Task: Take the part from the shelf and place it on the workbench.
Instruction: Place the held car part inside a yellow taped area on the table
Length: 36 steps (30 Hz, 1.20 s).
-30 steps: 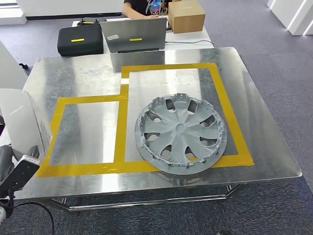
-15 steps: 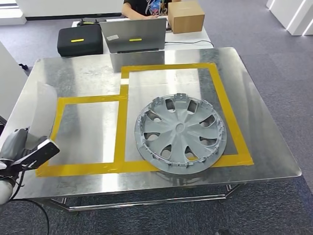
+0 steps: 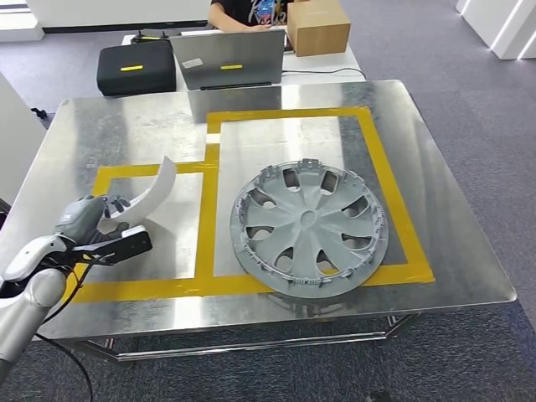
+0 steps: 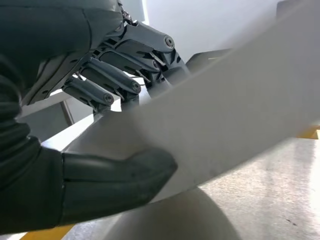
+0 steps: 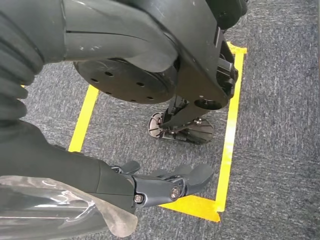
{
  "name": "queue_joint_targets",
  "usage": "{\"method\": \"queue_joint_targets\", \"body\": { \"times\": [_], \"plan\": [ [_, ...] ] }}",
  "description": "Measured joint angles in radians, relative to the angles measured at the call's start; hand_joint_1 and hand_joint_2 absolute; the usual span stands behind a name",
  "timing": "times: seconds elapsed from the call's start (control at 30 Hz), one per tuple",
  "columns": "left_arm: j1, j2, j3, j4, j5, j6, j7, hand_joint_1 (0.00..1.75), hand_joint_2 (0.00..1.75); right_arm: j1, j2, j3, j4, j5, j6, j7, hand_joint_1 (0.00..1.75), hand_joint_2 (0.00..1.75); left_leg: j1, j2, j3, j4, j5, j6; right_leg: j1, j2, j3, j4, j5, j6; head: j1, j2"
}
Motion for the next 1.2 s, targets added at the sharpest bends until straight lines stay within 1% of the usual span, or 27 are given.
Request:
{"method": "queue_joint_targets", "body": {
  "times": [0.1, 0.23, 0.4, 0.47, 0.6, 0.73, 0.8, 0.87, 0.93, 0.97, 1.0, 1.03, 1.07, 1.1, 1.13, 1.17, 1.2],
  "plan": [
    [-0.006, -0.003, -0.011, 0.001, 0.001, 0.012, 0.002, 0.00, 0.00, 0.001, 0.000, 0.000, 0.001, 0.001, -0.001, 0.000, 0.00, 0.00, 0.000, 0.000, 0.000, 0.000, 0.000, 0.000, 0.000, 0.000, 0.000, 0.000, 0.000, 0.000, 0.000, 0.000],
    [-0.001, -0.011, -0.018, -0.015, -0.008, 0.063, 0.027, 0.00, 0.00, 0.004, 0.000, 0.000, 0.000, 0.000, -0.011, 0.002, 0.00, 0.00, 0.000, 0.000, 0.000, 0.000, 0.000, 0.000, 0.000, 0.000, 0.000, 0.000, 0.000, 0.000, 0.000, 0.000],
    [0.037, -0.023, -0.016, -0.095, 0.008, 0.123, 0.033, 0.00, 0.00, 0.013, 0.000, 0.000, -0.002, -0.008, -0.030, 0.002, 0.00, 0.00, 0.000, 0.000, 0.000, 0.000, 0.000, 0.000, 0.000, 0.000, 0.001, 0.000, 0.000, 0.000, 0.000, 0.000],
    [0.072, -0.029, -0.008, -0.149, 0.044, 0.159, 0.012, 0.00, 0.00, 0.019, -0.001, 0.000, -0.007, -0.017, -0.042, -0.001, 0.00, 0.00, 0.000, 0.000, 0.000, 0.000, 0.000, 0.000, 0.000, 0.000, 0.000, 0.000, 0.000, 0.000, 0.000, 0.000],
    [0.169, -0.053, 0.026, -0.294, 0.119, 0.243, -0.047, 0.00, 0.00, 0.033, -0.011, 0.000, -0.037, -0.039, -0.071, -0.003, 0.00, 0.00, -0.001, 0.000, -0.001, 0.000, -0.001, 0.001, 0.000, 0.000, 0.000, 0.000, 0.000, 0.000, 0.000, 0.000],
    [0.224, -0.063, 0.040, -0.381, 0.128, 0.252, -0.052, 0.00, 0.00, 0.038, -0.021, 0.001, -0.061, -0.043, -0.081, -0.003, 0.00, 0.00, -0.001, 0.000, -0.001, 0.000, -0.002, 0.001, -0.001, -0.001, 0.000, -0.001, 0.000, 0.000, 0.000, 0.000],
    [0.237, -0.066, 0.045, -0.404, 0.133, 0.258, -0.059, 0.00, 0.00, 0.039, -0.024, 0.002, -0.070, -0.046, -0.084, -0.004, 0.00, 0.00, -0.002, -0.001, -0.002, 0.005, -0.003, 0.007, -0.004, -0.001, 0.000, -0.003, 0.002, 0.004, -0.001, 0.000],
    [0.255, -0.070, 0.056, -0.430, 0.157, 0.281, -0.088, 0.00, 0.00, 0.040, -0.026, 0.003, -0.080, -0.058, -0.093, -0.008, 0.00, 0.00, -0.005, -0.001, -0.004, 0.008, -0.002, 0.018, -0.007, -0.001, 0.002, -0.007, 0.009, 0.012, -0.001, 0.000],
    [0.292, -0.077, 0.068, -0.476, 0.192, 0.320, -0.132, 0.00, 0.00, 0.042, -0.031, 0.005, -0.095, -0.077, -0.109, -0.014, 0.00, 0.00, -0.002, 0.003, 0.004, -0.016, 0.015, 0.028, -0.006, 0.000, 0.003, -0.012, 0.008, 0.020, 0.000, 0.000],
    [0.316, -0.082, 0.072, -0.504, 0.207, 0.341, -0.152, 0.00, 0.00, 0.043, -0.035, 0.006, -0.102, -0.086, -0.118, -0.019, 0.00, 0.00, 0.001, 0.006, 0.009, -0.031, 0.025, 0.033, -0.005, 0.000, -0.002, -0.002, -0.007, 0.023, 0.001, 0.000],
    [0.343, -0.089, 0.076, -0.533, 0.220, 0.361, -0.169, 0.00, 0.00, 0.044, -0.039, 0.008, -0.110, -0.096, -0.127, -0.024, 0.00, 0.00, 0.004, 0.009, 0.013, -0.046, 0.034, 0.037, -0.005, 0.000, -0.014, 0.026, -0.032, 0.025, 0.003, 0.000],
    [0.374, -0.096, 0.080, -0.559, 0.236, 0.379, -0.184, 0.00, 0.00, 0.044, -0.042, 0.010, -0.117, -0.107, -0.137, -0.029, 0.00, 0.00, 0.006, 0.012, 0.013, -0.053, 0.039, 0.039, -0.007, -0.001, -0.035, 0.075, -0.066, 0.028, 0.005, 0.000],
    [0.407, -0.104, 0.083, -0.583, 0.257, 0.394, -0.200, 0.00, 0.00, 0.045, -0.046, 0.012, -0.124, -0.117, -0.147, -0.035, 0.00, 0.00, 0.007, 0.013, 0.010, -0.054, 0.041, 0.040, -0.009, 0.000, -0.058, 0.137, -0.101, 0.032, 0.005, 0.000],
    [0.442, -0.110, 0.084, -0.605, 0.281, 0.405, -0.217, 0.00, 0.00, 0.046, -0.049, 0.014, -0.131, -0.127, -0.157, -0.040, 0.00, 0.00, 0.008, 0.014, 0.007, -0.053, 0.042, 0.039, -0.012, -0.001, -0.079, 0.192, -0.124, 0.038, 0.005, 0.000],
    [0.476, -0.118, 0.085, -0.624, 0.310, 0.412, -0.236, 0.00, 0.00, 0.047, -0.053, 0.015, -0.138, -0.138, -0.166, -0.044, 0.00, 0.00, 0.009, 0.015, 0.004, -0.052, 0.043, 0.037, -0.016, -0.001, -0.087, 0.223, -0.131, 0.044, 0.005, 0.000],
    [0.511, -0.125, 0.086, -0.642, 0.342, 0.416, -0.259, 0.00, 0.00, 0.049, -0.057, 0.016, -0.146, -0.148, -0.176, -0.049, 0.00, 0.00, 0.013, 0.016, 0.000, -0.049, 0.043, 0.033, -0.020, -0.002, -0.078, 0.217, -0.118, 0.051, 0.005, 0.000],
    [0.546, -0.133, 0.088, -0.658, 0.376, 0.419, -0.283, 0.00, 0.00, 0.050, -0.062, 0.018, -0.155, -0.158, -0.185, -0.053, 0.00, 0.00, 0.018, 0.016, -0.003, -0.045, 0.043, 0.027, -0.025, -0.003, -0.050, 0.173, -0.089, 0.058, 0.005, 0.000]
  ]
}}
